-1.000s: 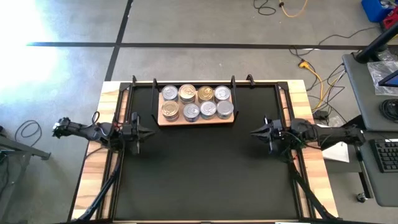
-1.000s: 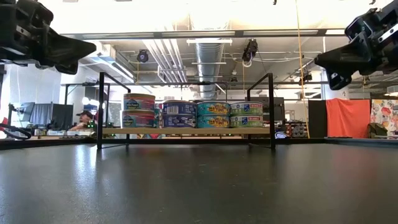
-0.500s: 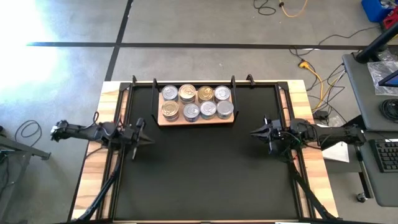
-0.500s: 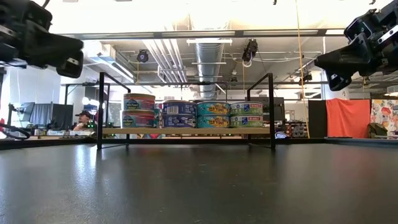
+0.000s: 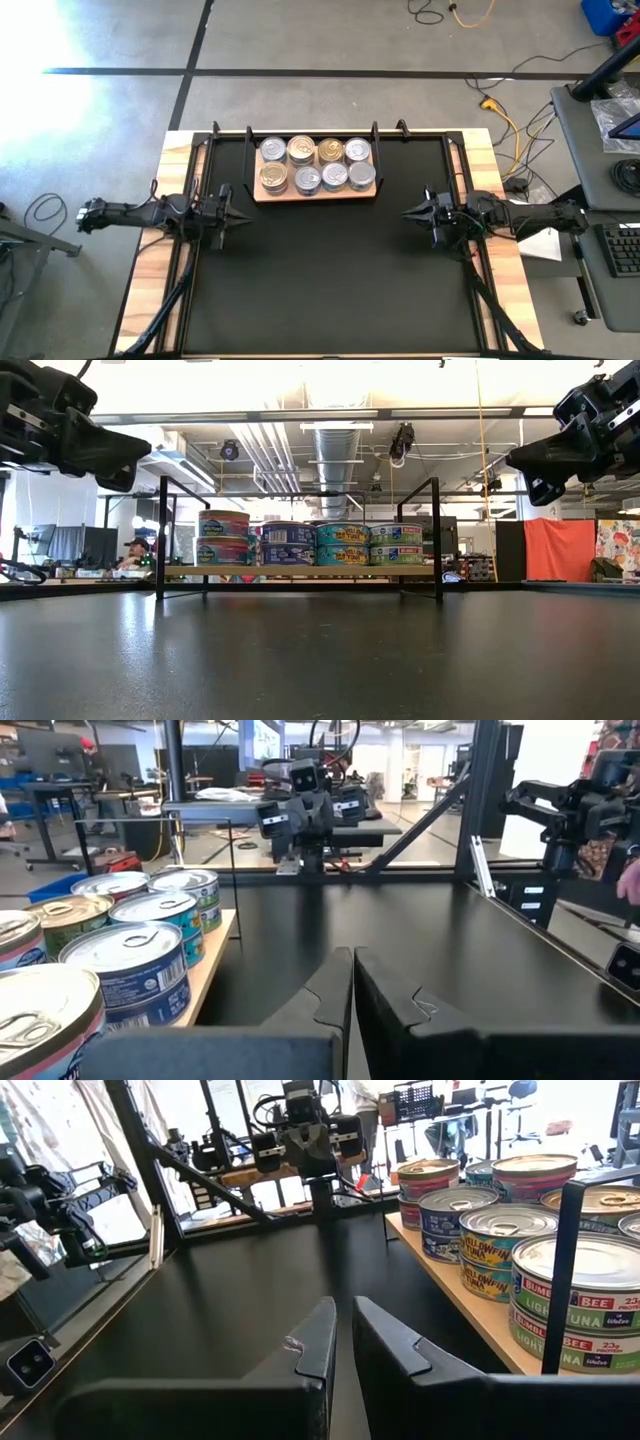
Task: Stack canned seafood by type on shelf
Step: Return to Home Position
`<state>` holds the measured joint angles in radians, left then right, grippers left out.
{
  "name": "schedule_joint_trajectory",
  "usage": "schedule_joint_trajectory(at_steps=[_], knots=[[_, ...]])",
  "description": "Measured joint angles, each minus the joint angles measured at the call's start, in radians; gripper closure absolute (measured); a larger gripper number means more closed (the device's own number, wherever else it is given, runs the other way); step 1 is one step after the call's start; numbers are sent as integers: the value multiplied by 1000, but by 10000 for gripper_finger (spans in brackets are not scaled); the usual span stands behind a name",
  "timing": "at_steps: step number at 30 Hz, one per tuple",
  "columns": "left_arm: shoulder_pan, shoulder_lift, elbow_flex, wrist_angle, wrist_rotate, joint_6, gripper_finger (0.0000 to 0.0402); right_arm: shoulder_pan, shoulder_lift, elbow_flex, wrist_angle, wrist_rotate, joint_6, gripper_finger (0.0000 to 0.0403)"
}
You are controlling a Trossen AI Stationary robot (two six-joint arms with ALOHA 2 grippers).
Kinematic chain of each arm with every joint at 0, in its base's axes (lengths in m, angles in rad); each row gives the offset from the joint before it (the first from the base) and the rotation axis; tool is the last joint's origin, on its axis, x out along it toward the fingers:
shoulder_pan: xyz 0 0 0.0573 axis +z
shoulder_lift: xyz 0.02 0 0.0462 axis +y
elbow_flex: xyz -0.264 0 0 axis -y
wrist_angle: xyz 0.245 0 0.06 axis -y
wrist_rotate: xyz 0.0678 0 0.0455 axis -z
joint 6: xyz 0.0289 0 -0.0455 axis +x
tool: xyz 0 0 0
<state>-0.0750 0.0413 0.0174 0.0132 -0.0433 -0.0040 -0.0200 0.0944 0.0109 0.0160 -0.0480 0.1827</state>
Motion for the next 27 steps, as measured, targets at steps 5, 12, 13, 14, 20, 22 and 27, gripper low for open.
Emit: schedule_joint_trajectory(at_steps=[5,12,13,14,20,22,27], knots=[[0,10,1,1,0,-5,402,0,0,0,1,-1,0,374],[0,18,2,4,0,-5,402,0,0,0,1,0,0,374],[0,18,2,4,0,-5,402,0,0,0,1,0,0,374],[0,18,2,4,0,-5,402,0,0,0,1,0,0,374],[0,18,3,5,0,-6,402,0,0,0,2,0,0,374],[0,18,3,5,0,-6,402,0,0,0,2,0,0,374],[0,18,3,5,0,-6,402,0,0,0,2,0,0,374]])
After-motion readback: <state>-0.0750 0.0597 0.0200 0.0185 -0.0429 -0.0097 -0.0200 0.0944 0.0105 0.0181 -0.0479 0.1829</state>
